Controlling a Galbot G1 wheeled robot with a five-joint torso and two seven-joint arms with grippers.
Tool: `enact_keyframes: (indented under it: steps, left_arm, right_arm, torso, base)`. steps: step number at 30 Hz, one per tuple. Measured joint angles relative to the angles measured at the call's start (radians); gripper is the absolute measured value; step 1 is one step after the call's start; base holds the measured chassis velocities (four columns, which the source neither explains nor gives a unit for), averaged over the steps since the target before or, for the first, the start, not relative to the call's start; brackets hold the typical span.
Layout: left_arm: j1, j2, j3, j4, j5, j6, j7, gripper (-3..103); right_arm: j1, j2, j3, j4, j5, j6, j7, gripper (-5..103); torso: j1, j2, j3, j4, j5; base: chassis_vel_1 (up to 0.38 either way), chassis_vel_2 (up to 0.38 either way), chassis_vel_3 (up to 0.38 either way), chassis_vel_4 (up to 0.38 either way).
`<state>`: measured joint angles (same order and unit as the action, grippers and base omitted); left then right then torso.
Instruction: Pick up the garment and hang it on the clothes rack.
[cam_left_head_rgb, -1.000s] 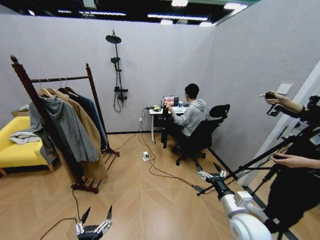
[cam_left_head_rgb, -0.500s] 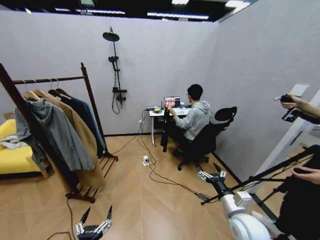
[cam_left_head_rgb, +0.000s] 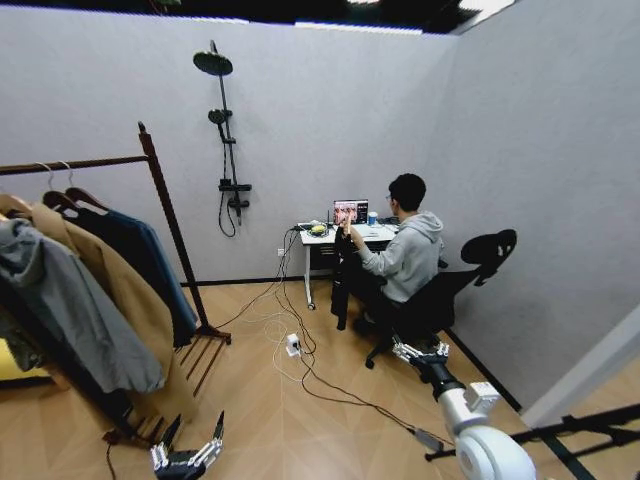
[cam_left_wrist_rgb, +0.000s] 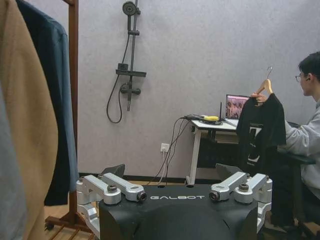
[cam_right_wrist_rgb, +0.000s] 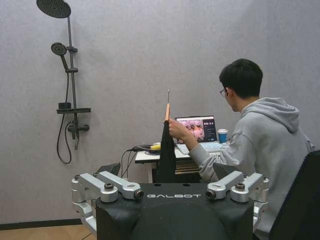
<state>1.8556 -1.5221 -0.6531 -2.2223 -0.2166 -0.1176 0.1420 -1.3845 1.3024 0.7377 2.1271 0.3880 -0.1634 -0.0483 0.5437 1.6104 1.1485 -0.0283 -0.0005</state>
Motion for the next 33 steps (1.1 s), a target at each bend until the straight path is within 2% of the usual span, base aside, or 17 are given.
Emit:
enact_keyframes:
  steps: [2,4,6,17,20,23,26,28,30,31,33]
  left_arm:
    - [0.0,0.0,0.0,0.0,0.0,0.0,0.0,100]
    - [0.0,0.0,0.0,0.0,0.0,0.0,0.0,100]
    - [0.0,0.0,0.0,0.0,0.0,0.0,0.0,100]
    - [0.0,0.0,0.0,0.0,0.0,0.0,0.0,100]
    - [0.0,0.0,0.0,0.0,0.0,0.0,0.0,100]
    - [0.0,0.0,0.0,0.0,0.0,0.0,0.0,100]
    - [0.0,0.0,0.0,0.0,0.0,0.0,0.0,100]
    - [0.0,0.0,0.0,0.0,0.0,0.0,0.0,100]
    - [0.0,0.0,0.0,0.0,0.0,0.0,0.0,100]
    - [0.0,0.0,0.0,0.0,0.0,0.0,0.0,100]
    - [0.0,0.0,0.0,0.0,0.0,0.0,0.0,100]
  right_arm:
    - [0.0,0.0,-0.001,0.0,-0.001,0.0,0.0,100]
    - [0.002,0.0,-0.007,0.0,-0.004,0.0,0.0,100]
    - [0.004,0.0,-0.01,0.0,-0.005,0.0,0.0,100]
    - [0.003,0.007,-0.022,-0.002,-0.02,0.002,0.002,100]
    - [0.003,0.01,-0.022,-0.002,-0.023,0.003,0.002,100]
    - [0.003,0.01,-0.022,0.0,-0.023,0.004,0.001,100]
    - [0.003,0.009,-0.022,0.001,-0.024,0.009,-0.007,100]
    - [0.009,0.004,-0.025,-0.002,-0.029,0.019,-0.01,100]
    - [0.018,-0.002,-0.026,-0.005,-0.03,0.02,-0.009,100]
    - [0.033,-0.01,-0.027,-0.006,-0.028,0.019,-0.003,100]
    - [0.07,-0.027,-0.03,-0.016,-0.006,0.003,0.013,100]
  torso:
    - [0.0,0.0,0.0,-0.0002,-0.0002]
    - [0.0,0.0,0.0,0.0001,0.0013]
    - [0.0,0.0,0.0,0.0002,0.0001]
    - [0.0,0.0,0.0,0.0002,0.0011]
    - [0.0,0.0,0.0,-0.0003,0.0002]
    - [0.0,0.0,0.0,0.0002,0.0013]
    - [0.0,0.0,0.0,-0.0002,0.0001]
    - [0.0,0.0,0.0,0.0004,0.0009]
    - [0.0,0.0,0.0,-0.0002,0.0009]
    - [0.0,0.0,0.0,0.0001,-0.0002]
    - [0.001,-0.001,0.001,0.0002,0.0011]
  base:
    - [-0.331,0.305,0.311,-0.291]
    - [-0.323,0.332,0.298,-0.305]
    - [-0.315,0.342,0.316,-0.313]
    - [-0.318,0.319,0.32,-0.322]
    - [-0.323,0.317,0.341,-0.321]
    - [-0.306,0.309,0.305,-0.332]
    - [-0.322,0.314,0.332,-0.321]
    - [-0.31,0.311,0.308,-0.303]
    - [-0.276,0.277,0.303,-0.294]
    - [-0.276,0.239,0.254,-0.27]
    - [-0.191,0.189,0.131,-0.185]
